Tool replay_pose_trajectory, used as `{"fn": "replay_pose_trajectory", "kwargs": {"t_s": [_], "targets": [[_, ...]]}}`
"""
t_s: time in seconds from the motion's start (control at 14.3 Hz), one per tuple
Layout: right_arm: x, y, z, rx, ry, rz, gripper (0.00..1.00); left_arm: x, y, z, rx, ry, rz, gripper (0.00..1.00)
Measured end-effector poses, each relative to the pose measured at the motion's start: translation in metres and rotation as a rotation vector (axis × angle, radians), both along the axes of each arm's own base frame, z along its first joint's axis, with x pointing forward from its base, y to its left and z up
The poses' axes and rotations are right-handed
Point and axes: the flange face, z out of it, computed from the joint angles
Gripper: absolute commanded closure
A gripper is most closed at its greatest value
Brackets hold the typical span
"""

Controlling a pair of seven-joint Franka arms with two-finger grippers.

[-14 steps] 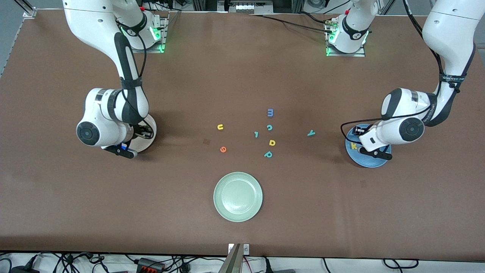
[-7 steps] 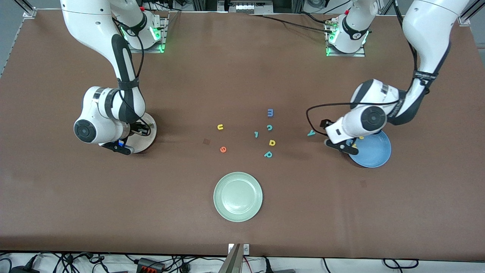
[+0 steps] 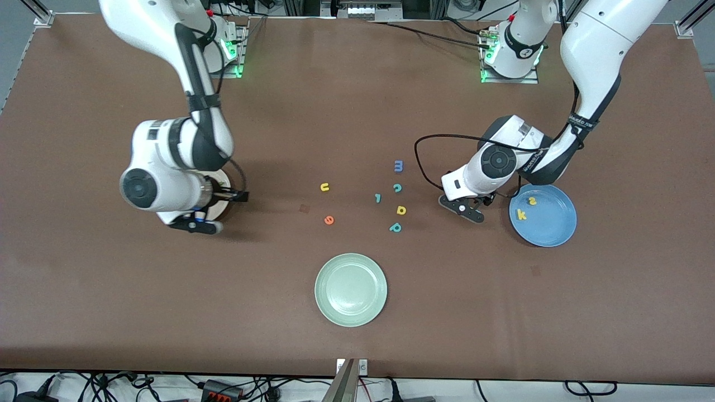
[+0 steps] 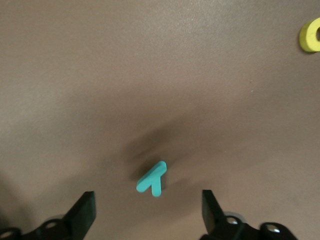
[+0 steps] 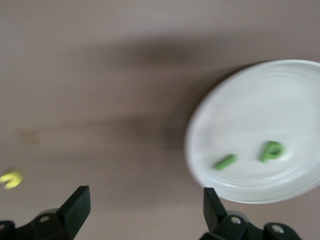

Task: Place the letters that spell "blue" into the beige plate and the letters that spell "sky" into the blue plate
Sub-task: 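Grasp the yellow u with the right gripper while the left gripper grasps teal y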

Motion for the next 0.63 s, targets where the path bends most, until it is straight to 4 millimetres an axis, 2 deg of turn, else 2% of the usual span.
{"fn": "replay_pose_trajectory", "kwargs": {"t_s": [0.14,0.21,0.35,0.49,0.63], "targets": [[-0.015,0.054,-0.013,0.009,-0.03,0.094,0.0,-0.006,0.004,-0.013,-0.028,-0.022,0.001,0.23],[-0.023,0.079,-0.02,0.007,-0.055,0.135,0.0,-0.01,0.007,-0.019,-0.036,-0.026,0.005,0.46],[-0.035,0.119,-0.03,0.002,-0.115,0.199,0.02,-0.014,0.012,-0.025,-0.04,-0.027,0.01,0.67],[-0.044,0.143,-0.042,-0.004,-0.162,0.241,0.12,-0.012,0.013,-0.023,-0.04,-0.034,0.012,0.86],[-0.048,0.155,-0.055,-0.014,-0.19,0.268,0.13,-0.011,0.015,-0.02,-0.039,-0.039,0.014,0.93]]}}
